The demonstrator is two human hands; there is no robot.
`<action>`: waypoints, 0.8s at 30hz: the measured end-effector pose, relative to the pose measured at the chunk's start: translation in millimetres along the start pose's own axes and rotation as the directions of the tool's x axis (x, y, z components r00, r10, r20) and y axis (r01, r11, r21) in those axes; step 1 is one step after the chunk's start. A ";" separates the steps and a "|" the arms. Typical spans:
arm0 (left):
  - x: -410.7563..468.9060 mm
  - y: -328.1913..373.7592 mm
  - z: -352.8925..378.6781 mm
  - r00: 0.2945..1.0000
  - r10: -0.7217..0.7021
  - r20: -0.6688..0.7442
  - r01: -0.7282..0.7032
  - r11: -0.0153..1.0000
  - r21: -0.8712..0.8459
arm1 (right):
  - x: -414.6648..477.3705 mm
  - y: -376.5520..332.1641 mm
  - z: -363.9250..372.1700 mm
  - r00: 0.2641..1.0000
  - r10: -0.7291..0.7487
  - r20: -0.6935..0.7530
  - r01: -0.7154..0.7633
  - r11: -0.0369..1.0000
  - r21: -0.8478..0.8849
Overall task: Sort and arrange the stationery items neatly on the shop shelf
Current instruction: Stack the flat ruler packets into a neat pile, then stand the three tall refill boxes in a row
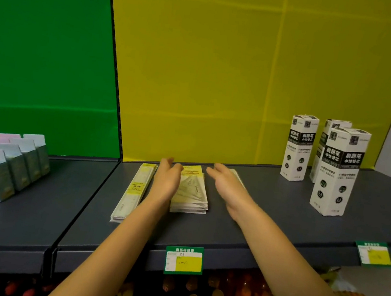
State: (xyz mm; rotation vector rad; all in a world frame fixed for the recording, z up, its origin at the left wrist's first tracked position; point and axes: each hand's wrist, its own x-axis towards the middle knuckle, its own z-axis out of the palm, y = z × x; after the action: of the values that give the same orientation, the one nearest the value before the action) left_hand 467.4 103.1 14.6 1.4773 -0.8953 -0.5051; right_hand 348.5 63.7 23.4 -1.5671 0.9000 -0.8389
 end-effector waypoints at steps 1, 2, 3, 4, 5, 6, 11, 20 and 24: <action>-5.8 4.4 -0.2 0.996 0.083 -0.016 -0.083 0.997 -0.002 | -11.0 -1.9 -11.7 0.997 -0.072 -0.010 0.072 0.997 -0.035; -10.9 8.9 0.2 0.989 0.146 -0.017 -0.146 0.989 -0.004 | -23.5 -4.3 -23.8 0.989 -0.148 -0.016 0.147 0.988 -0.056; -15.0 13.2 1.5 0.983 0.186 -0.004 -0.186 0.983 -0.010 | -36.3 -7.0 -36.5 0.975 -0.221 -0.022 0.218 0.972 -0.081; -18.5 17.8 3.6 0.976 0.215 0.027 -0.214 0.976 -0.028 | -46.1 -7.9 -50.9 0.961 -0.274 -0.038 0.268 0.956 -0.121; -22.7 23.5 6.7 0.968 0.241 0.075 -0.237 0.970 -0.050 | -54.6 -7.2 -66.6 0.948 -0.313 -0.058 0.300 0.939 -0.169; -26.8 28.7 11.1 0.957 0.260 0.128 -0.255 0.965 -0.058 | -62.2 -5.6 -83.3 0.933 -0.348 -0.087 0.326 0.924 -0.198; -36.9 39.8 51.4 0.896 0.281 0.344 -0.289 0.957 -0.030 | -82.4 9.6 -168.4 0.785 -0.432 -0.444 0.335 0.899 -0.283; -17.8 39.5 159.8 0.903 0.170 0.395 -0.216 0.974 0.074 | -31.2 29.3 -266.1 0.961 -0.182 -0.207 0.153 0.977 -0.151; -4.4 43.8 200.6 0.938 0.143 0.315 -0.179 0.980 0.089 | -0.3 40.9 -274.6 0.987 -0.157 -0.036 0.154 0.986 -0.063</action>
State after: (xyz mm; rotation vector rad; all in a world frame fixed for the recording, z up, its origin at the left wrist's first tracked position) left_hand 300.9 -16.1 30.1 1.4362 -1.3000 -0.5786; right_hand 102.3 -64.5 26.8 -1.6940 0.8464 -0.9653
